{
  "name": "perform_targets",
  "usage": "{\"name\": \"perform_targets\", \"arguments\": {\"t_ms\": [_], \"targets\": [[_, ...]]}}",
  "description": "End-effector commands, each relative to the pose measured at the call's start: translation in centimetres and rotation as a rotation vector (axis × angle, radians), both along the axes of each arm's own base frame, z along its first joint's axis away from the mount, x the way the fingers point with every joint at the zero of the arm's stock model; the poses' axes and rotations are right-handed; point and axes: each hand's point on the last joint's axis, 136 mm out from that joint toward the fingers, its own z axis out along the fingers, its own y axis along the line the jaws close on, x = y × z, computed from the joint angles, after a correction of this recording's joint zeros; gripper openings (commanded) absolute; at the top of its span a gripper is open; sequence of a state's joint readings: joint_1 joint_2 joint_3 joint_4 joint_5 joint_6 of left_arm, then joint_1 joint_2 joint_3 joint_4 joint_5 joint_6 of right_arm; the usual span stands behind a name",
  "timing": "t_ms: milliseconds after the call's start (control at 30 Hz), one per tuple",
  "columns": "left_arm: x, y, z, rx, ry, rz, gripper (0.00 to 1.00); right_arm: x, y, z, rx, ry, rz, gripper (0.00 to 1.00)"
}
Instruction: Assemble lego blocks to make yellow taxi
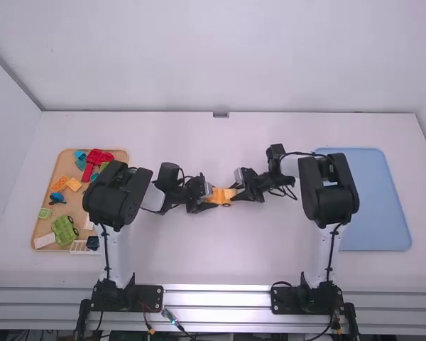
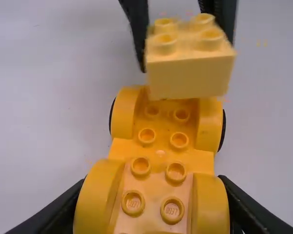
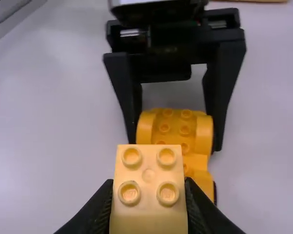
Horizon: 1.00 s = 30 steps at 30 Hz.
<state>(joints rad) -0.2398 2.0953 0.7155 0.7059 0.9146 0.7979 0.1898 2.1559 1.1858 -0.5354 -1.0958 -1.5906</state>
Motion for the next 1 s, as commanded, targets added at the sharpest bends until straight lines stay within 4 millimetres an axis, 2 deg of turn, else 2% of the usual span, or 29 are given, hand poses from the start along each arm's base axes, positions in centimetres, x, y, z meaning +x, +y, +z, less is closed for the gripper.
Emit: {"name": "perform_targets", "arguments": {"t_ms": [0, 467, 667, 867, 967], "targets": [[-0.3, -0.2, -0.4, -0.007, 0.012, -0.021, 0.59, 0.0, 0.2, 0.6, -0.028, 0.073, -0.045, 0.13], [-0.2, -0.2, -0.5, -0.001, 0.023, -0.009, 0.62, 0.5, 0.2, 0.8, -0.036, 0.062, -0.061, 0.10], [0.1, -0.2, -0.3, -0.009, 0.041, 0.003, 0.62, 1.3, -0.1, 2.3, -0.081, 0.055, -0.111, 0.04], [0.4, -0.3, -0.1, -0.011, 0.032, 0.000, 0.61, 0.2, -0.2, 3.4, -0.066, 0.014, -0.106, 0.01], [0.3, -0.3, -0.2, -0.010, 0.039, -0.001, 0.61, 0.4, -0.3, 2.8, -0.061, -0.011, -0.158, 0.01]]}}
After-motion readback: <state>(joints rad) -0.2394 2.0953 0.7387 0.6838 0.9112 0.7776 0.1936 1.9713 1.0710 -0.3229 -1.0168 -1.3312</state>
